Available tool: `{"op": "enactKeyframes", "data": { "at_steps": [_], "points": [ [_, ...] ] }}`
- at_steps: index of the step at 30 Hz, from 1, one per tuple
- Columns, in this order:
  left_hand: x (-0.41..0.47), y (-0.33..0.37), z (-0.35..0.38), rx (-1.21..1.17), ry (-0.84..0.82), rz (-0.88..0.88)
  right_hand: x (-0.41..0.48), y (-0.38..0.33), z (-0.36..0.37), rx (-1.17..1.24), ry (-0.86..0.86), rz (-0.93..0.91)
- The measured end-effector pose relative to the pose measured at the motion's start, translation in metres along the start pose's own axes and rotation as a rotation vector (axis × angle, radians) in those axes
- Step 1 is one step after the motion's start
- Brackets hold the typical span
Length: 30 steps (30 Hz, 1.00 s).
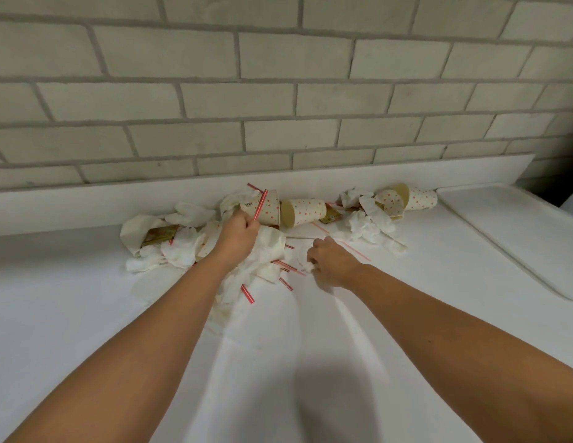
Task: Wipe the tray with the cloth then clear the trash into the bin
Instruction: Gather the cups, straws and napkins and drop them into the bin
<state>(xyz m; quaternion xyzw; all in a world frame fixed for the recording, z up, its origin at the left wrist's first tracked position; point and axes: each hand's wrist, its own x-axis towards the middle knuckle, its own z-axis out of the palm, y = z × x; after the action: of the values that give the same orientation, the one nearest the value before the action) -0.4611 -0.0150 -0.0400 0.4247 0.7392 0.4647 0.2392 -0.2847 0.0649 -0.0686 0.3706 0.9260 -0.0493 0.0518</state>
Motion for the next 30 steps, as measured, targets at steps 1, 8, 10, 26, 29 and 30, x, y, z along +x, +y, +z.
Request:
{"op": "enactKeyframes", "data": {
  "at_steps": [1, 8, 10, 26, 29, 30],
  "points": [
    [0.0, -0.001, -0.001, -0.012, 0.008, -0.001, -0.004, -0.001, -0.001, 0.018, -0.002, -0.023],
    [0.005, -0.016, -0.019, -0.075, 0.074, -0.032, -0.014, -0.023, -0.014, 0.339, 0.231, -0.016],
    [0.006, -0.02, -0.025, -0.096, 0.101, -0.044, -0.013, -0.037, -0.029, 0.349, 0.316, -0.045],
    [-0.003, -0.04, -0.069, -0.095, 0.205, -0.094, 0.005, -0.104, -0.022, 0.114, 0.031, -0.25],
    [-0.005, -0.042, -0.077, -0.097, 0.24, -0.091, 0.003, -0.115, -0.035, 0.194, 0.158, -0.344],
    [-0.005, -0.041, -0.078, -0.106, 0.249, -0.091, 0.002, -0.121, -0.039, 0.23, 0.183, -0.373]
  ]
}}
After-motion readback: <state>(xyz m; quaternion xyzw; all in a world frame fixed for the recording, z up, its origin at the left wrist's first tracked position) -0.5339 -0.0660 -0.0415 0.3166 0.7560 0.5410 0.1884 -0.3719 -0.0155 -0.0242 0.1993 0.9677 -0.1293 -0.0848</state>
